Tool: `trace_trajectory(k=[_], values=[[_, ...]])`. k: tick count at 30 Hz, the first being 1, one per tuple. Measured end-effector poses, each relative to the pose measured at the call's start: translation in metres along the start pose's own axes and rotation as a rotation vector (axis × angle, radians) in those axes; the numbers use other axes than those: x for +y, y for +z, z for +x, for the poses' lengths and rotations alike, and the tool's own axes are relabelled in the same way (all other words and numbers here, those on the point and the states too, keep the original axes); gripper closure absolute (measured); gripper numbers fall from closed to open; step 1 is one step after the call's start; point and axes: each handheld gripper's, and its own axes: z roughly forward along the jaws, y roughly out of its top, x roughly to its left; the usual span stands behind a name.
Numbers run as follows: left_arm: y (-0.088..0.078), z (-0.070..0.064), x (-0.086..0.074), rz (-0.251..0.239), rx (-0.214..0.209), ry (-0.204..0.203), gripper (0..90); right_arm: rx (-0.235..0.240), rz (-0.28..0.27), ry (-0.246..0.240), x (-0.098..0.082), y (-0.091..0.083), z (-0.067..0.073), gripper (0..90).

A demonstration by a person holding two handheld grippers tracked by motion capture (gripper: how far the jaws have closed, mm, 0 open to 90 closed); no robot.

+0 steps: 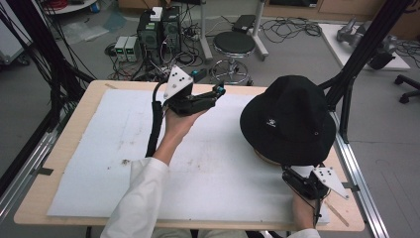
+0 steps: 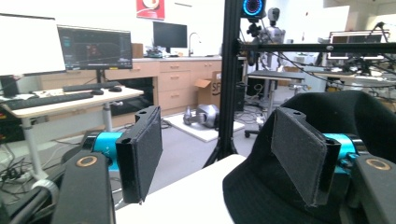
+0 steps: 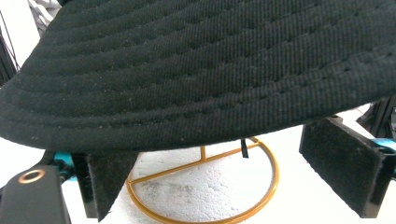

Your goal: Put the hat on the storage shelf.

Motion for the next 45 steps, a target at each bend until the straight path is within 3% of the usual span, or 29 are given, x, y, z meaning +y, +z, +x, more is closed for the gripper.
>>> trace_trajectory(k=[10,29,45], values=[[-0.026,0.017,-0.010,-0.021,0.062,-0.004,33.1,-0.001,-0.001,-0.002,0.000,0.000,0.000,11.4],[-0.066,0.046,-0.027,-0.005,0.166,-0.002,31.3,-0.002,0.008,0.011,-0.001,0.000,0.000,11.4],[-0.121,0.067,-0.043,-0.007,0.273,0.002,29.9,0.002,0.011,0.020,-0.001,0.000,0.000,11.4]])
